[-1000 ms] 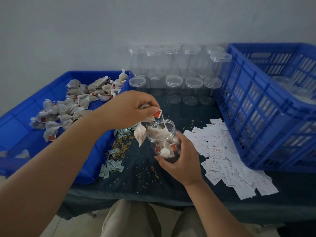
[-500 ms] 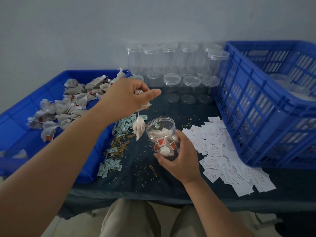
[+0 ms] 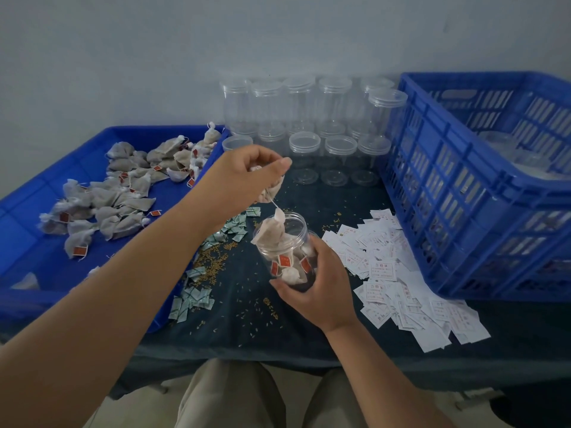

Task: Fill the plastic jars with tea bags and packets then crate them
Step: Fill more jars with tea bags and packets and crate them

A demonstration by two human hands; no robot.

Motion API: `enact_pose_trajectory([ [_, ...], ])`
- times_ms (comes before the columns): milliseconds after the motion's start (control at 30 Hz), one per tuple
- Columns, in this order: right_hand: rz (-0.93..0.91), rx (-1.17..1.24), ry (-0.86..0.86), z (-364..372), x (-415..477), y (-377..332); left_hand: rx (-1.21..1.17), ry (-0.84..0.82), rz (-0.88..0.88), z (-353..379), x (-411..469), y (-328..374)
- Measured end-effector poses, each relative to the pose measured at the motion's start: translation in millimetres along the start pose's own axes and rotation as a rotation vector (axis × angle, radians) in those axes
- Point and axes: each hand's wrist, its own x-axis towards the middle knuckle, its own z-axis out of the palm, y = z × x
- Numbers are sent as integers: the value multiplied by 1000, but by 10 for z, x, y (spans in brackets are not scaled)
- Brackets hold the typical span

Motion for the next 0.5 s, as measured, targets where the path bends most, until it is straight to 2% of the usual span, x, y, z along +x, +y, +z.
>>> enact_pose_trajectory([
  [100,11,10,-2,-15,2,3,-46,-83,-36,-33,-10,-11],
  [200,30,21,25,-8,-8,11,26,-230,-16,-43,-40,-63],
  [333,62,29,58,-4,-8,18,55,-417,-89,-47,-85,-131],
  [433,74,39,50,-4,-2,17,234,-457,20,-58,-88,-167],
  [500,62,28,44,0,0,17,462,-371,158,15,-104,-201],
])
